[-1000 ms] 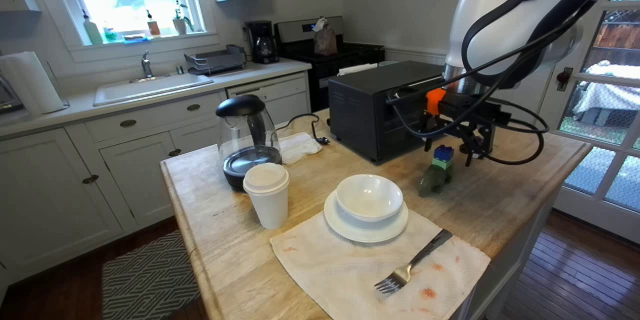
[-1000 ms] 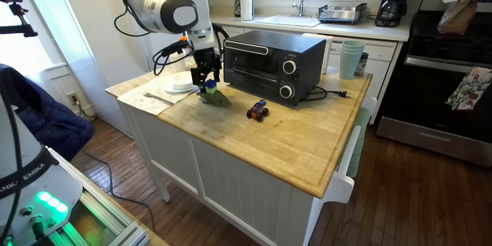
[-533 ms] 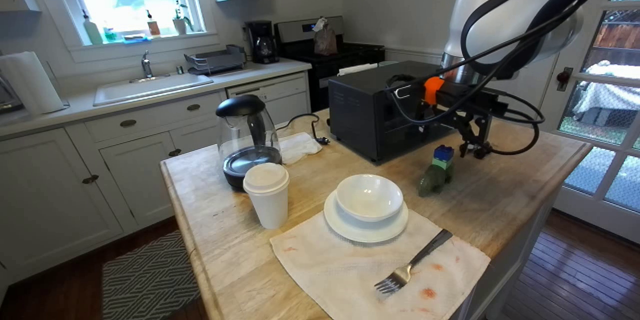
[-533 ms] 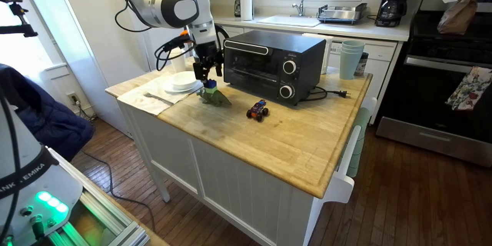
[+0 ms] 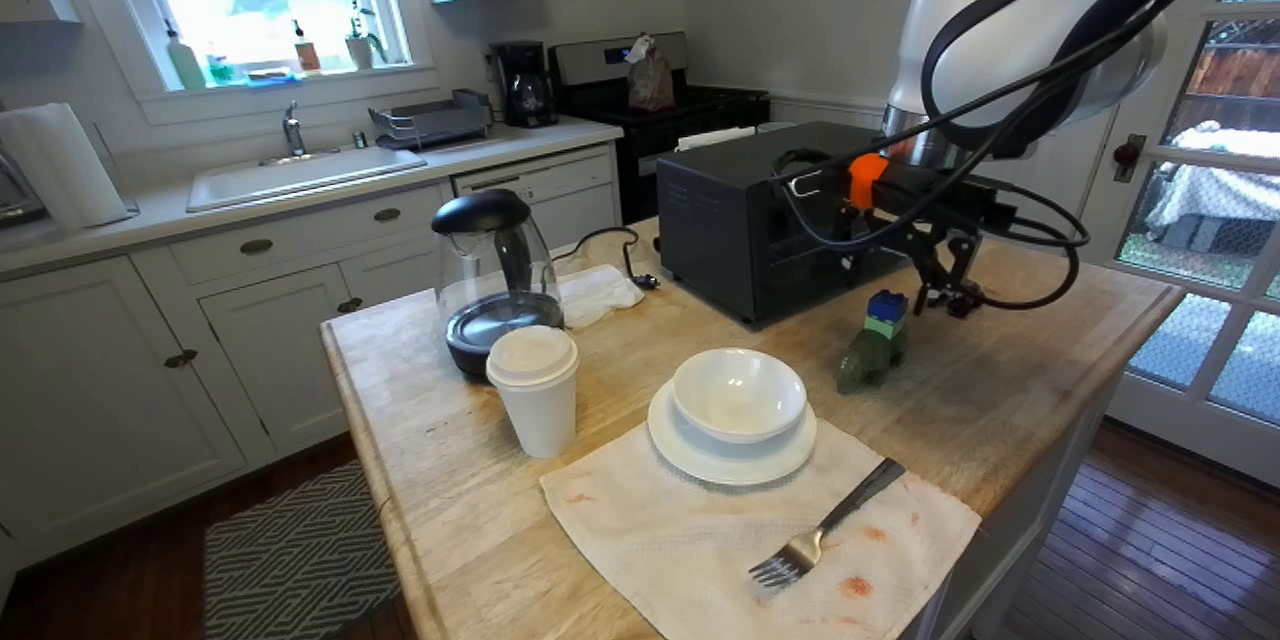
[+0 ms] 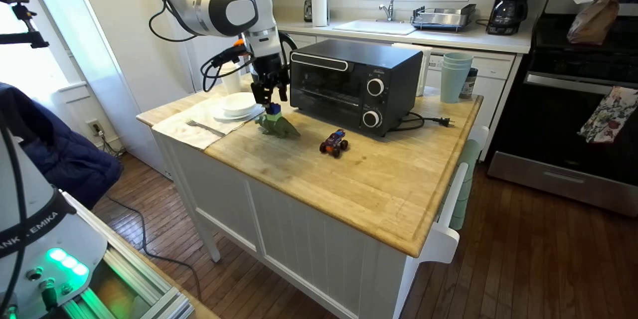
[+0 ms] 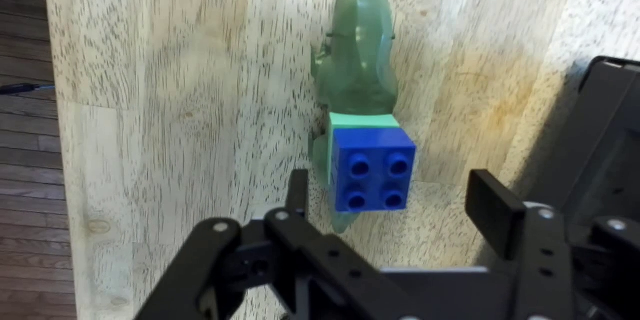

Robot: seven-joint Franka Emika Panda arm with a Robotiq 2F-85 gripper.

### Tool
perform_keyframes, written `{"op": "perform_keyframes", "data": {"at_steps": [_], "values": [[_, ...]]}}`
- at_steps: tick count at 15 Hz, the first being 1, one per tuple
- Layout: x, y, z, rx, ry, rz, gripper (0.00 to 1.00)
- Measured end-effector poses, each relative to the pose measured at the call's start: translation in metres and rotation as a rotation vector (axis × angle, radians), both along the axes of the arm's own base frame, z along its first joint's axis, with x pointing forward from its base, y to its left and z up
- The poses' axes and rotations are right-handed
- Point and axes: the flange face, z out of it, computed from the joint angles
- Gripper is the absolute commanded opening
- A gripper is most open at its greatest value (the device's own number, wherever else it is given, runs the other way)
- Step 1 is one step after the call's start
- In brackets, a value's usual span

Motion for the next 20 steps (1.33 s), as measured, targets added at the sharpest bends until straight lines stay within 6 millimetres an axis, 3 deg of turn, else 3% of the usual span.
{"op": "perform_keyframes", "data": {"at_steps": [6, 8, 12, 13, 15, 17, 18, 20], "values": [[0.0001, 0.0008, 0.0000, -0.001, 0.001, 0.017, 0.95], [0.0002, 0.0015, 0.0000, -0.002, 0.001, 0.025, 0.95], [0.0004, 0.0030, -0.0001, -0.002, 0.002, 0.038, 0.78], [0.0004, 0.0037, -0.0002, -0.001, 0.002, 0.040, 0.81], [0.0004, 0.0047, -0.0007, 0.000, 0.004, 0.042, 0.74], [0.0003, 0.0053, -0.0012, 0.000, 0.006, 0.044, 0.62], [0.0003, 0.0055, -0.0015, 0.000, 0.006, 0.045, 0.47], [0.0003, 0.0056, -0.0018, 0.000, 0.007, 0.046, 0.31]]}}
